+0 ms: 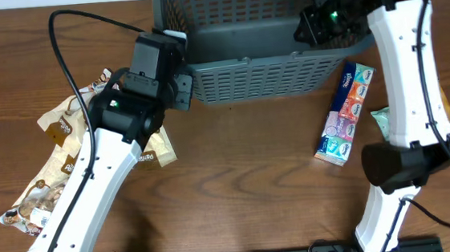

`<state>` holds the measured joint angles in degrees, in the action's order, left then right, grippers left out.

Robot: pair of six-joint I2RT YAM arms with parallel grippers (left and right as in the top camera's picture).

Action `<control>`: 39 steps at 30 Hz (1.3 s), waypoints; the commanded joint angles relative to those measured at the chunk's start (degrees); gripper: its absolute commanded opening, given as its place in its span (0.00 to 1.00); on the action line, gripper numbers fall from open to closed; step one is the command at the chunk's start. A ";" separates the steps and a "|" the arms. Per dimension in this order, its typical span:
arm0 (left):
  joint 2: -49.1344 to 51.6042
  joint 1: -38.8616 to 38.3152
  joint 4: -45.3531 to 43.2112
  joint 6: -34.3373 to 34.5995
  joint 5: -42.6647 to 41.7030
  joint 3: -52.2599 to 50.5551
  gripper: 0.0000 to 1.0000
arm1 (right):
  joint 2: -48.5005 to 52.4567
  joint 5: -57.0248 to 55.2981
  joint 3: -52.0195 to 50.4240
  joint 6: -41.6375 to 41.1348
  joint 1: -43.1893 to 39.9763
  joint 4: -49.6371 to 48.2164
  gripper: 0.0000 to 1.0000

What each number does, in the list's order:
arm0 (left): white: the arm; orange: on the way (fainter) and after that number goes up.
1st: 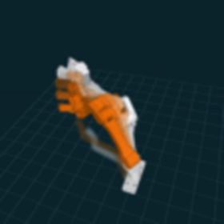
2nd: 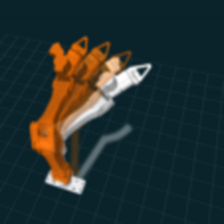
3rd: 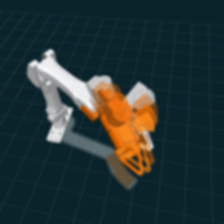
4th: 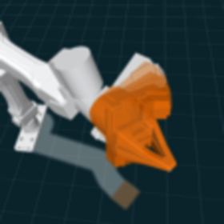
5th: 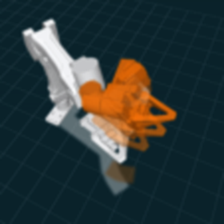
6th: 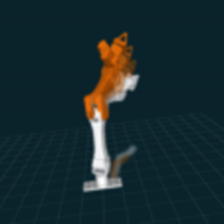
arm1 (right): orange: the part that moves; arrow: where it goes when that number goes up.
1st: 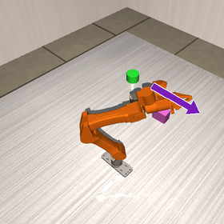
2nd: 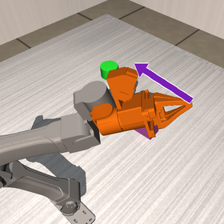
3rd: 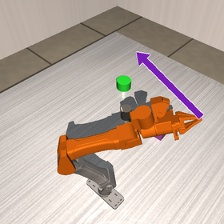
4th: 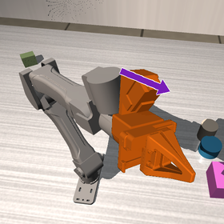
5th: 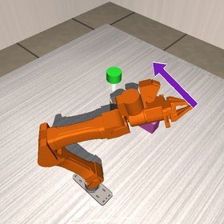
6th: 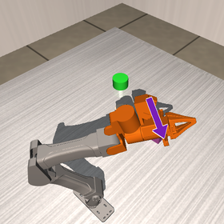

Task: Pack container

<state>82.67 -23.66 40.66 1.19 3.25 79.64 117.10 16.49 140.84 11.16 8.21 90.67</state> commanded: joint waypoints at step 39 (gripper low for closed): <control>-28.37 0.31 13.73 -3.10 23.47 0.87 0.88 | -25.27 -35.19 0.17 -16.11 -4.24 4.96 0.99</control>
<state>55.57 -23.66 53.80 -1.89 21.69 79.64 93.89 -12.99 140.84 -1.85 5.89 95.37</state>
